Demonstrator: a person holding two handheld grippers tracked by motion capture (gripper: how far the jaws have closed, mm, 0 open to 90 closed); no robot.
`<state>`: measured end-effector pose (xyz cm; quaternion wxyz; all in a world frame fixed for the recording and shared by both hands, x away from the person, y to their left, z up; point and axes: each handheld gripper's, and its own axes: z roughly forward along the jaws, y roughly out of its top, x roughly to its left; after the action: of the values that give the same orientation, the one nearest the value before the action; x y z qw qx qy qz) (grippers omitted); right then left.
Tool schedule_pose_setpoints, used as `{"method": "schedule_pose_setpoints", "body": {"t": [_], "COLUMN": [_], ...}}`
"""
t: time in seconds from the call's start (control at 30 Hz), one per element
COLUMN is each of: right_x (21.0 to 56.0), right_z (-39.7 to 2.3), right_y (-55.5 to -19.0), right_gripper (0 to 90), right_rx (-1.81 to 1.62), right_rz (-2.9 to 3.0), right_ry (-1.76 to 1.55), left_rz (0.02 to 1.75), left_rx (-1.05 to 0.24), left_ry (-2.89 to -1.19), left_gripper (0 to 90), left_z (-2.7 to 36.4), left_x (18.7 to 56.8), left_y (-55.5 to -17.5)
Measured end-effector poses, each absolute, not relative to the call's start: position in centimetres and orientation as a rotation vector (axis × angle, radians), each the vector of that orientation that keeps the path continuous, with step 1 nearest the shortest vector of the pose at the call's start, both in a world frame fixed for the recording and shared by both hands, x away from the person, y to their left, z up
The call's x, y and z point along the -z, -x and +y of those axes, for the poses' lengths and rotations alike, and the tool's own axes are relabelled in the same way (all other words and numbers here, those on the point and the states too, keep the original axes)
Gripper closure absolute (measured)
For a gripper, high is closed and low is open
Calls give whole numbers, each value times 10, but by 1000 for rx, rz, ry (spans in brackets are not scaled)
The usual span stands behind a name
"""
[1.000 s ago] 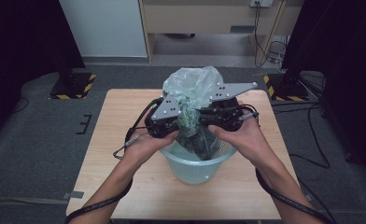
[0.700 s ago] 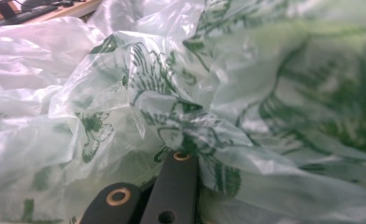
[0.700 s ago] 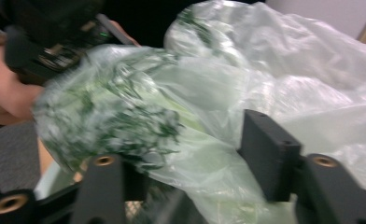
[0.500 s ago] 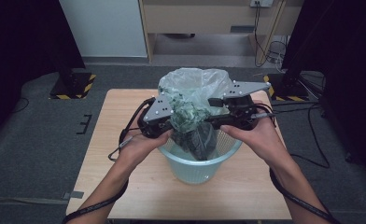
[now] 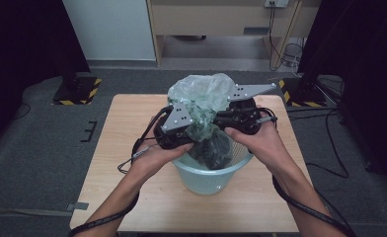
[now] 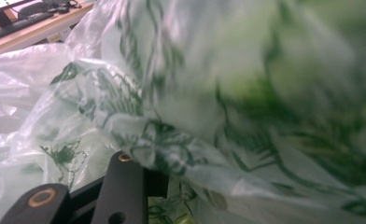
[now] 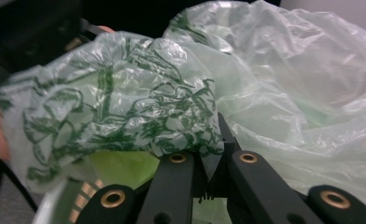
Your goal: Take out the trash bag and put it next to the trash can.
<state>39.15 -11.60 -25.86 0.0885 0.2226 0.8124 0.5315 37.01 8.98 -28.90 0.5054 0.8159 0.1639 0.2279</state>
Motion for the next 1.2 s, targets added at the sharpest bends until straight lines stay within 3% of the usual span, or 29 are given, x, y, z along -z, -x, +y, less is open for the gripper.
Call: {"method": "schedule_pose_setpoints", "body": {"t": [0.2,0.37,0.43,0.47,0.57,0.9,1.07,1.2], "right_x": [260,261,258,257,256,253,257,261], "right_z": [-108,-106,-107,-109,-113,-134,-144,-146], "right_y": [-387,-385,-383,-381,-380,-377,-379,-383], "right_gripper": [895,860,776,655,585,130,55,89], "right_rx": [-1683,-1721,-1722,-1670,-1639,-1508,-1479,-1400], "right_rz": [2438,2446,2424,2401,2388,2318,2294,2302], "right_ry": [-668,-668,-664,-670,-676,-743,-778,-787], "left_rz": [379,369,390,405,427,505,525,516], "left_rx": [-573,-607,-590,-587,-589,-609,-593,-587], "left_ry": [-1960,-1990,-1982,-1977,-1968,-1942,-1914,-1906], "left_gripper": [584,802,877,886,889,892,892,892], "left_z": [89,90,93,94,96,105,110,111], "left_x": [288,289,290,290,290,289,290,289], "left_y": [-370,-366,-369,-369,-371,-377,-380,-380]}}
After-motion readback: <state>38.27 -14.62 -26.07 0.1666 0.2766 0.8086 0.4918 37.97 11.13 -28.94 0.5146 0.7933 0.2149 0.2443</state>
